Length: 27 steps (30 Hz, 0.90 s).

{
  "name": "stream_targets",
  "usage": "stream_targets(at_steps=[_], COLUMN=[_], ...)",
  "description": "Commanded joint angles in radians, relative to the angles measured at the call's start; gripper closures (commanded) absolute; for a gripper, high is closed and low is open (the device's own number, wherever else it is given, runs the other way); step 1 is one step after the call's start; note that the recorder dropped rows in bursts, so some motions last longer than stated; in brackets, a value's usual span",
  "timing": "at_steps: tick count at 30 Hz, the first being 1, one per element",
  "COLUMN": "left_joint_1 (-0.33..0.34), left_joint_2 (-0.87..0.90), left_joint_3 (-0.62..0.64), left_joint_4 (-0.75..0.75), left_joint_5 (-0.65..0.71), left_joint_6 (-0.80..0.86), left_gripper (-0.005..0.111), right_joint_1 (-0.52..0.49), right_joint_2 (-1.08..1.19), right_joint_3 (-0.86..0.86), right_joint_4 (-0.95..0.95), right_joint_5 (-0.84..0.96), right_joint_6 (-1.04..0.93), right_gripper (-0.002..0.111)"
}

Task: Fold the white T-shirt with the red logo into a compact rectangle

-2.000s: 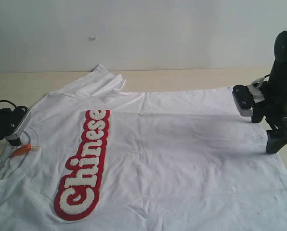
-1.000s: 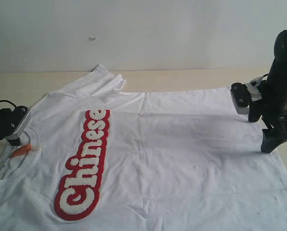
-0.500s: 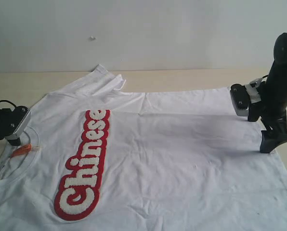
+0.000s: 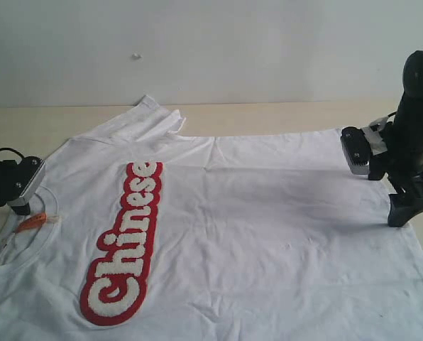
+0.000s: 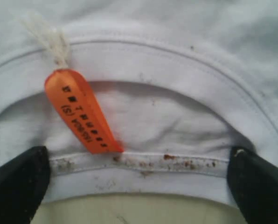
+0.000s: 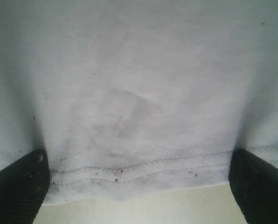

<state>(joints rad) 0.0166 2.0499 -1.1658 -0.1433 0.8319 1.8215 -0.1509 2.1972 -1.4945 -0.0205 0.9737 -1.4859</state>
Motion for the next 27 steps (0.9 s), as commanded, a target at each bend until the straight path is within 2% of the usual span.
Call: stream_targets(at_steps=[1, 7, 10, 12, 15, 17, 18, 27], left_joint_1=[-0.009, -0.009, -0.009, -0.009, -0.009, -0.009, -0.009, -0.009], left_joint_2=[0.080, 0.080, 0.080, 0.080, 0.080, 0.080, 0.080, 0.080], left_joint_3=[0.037, 0.037, 0.037, 0.037, 0.037, 0.037, 0.037, 0.037], left_joint_4=[0.004, 0.004, 0.004, 0.004, 0.004, 0.004, 0.004, 0.004], left_joint_5=[-0.022, -0.022, -0.022, -0.022, -0.022, -0.022, -0.022, -0.022], left_joint_6=[0.003, 0.003, 0.003, 0.003, 0.003, 0.003, 0.003, 0.003], left_gripper=[0.001, 0.001, 0.001, 0.001, 0.001, 0.001, 0.001, 0.001], right_joint_1=[-0.001, -0.001, -0.001, -0.001, -0.001, -0.001, -0.001, -0.001], right_joint_2=[0.008, 0.059, 0.059, 0.059, 0.059, 0.059, 0.059, 0.059], right_joint_3=[0.012, 0.012, 0.012, 0.012, 0.012, 0.012, 0.012, 0.012], right_joint_4=[-0.024, -0.045, -0.045, -0.045, -0.045, -0.046, -0.046, -0.050], right_joint_5=[-0.012, -0.005, -0.006, -0.004, 0.036, 0.064, 0.078, 0.074], right_joint_6=[-0.004, -0.001, -0.001, -0.001, -0.005, -0.005, -0.005, -0.005], right_gripper=[0.003, 0.004, 0.010, 0.027, 0.065, 0.097, 0.109, 0.108])
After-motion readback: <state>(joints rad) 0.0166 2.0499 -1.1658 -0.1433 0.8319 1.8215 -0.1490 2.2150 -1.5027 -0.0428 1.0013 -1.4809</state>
